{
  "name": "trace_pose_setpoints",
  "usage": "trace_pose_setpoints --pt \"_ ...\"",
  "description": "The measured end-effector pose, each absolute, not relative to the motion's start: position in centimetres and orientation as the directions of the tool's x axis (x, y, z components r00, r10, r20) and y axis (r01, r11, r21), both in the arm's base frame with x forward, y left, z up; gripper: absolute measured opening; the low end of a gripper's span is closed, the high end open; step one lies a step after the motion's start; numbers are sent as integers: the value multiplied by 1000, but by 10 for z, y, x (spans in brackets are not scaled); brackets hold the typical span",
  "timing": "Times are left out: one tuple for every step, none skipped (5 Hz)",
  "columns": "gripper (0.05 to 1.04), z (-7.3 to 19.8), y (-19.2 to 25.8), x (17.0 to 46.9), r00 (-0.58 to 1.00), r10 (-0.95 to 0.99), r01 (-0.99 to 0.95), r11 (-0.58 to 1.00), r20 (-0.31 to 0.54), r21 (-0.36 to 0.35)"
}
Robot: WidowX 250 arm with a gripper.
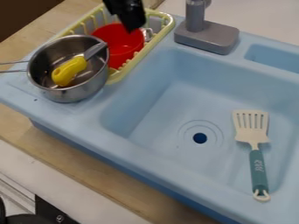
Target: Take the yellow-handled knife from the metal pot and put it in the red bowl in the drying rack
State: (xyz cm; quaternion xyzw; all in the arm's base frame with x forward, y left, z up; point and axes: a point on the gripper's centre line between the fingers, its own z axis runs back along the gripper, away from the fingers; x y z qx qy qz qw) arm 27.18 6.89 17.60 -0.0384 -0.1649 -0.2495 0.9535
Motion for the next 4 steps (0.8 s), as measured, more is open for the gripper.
trace_pose_setpoints --pt "999 197 77 257 799 -498 498 862 337 92" --pt "999 203 82 239 826 -486 483 871 286 87" --pt "999 201 87 223 827 -492 487 869 271 91" --pt "999 191 92 215 839 -492 485 870 233 90"
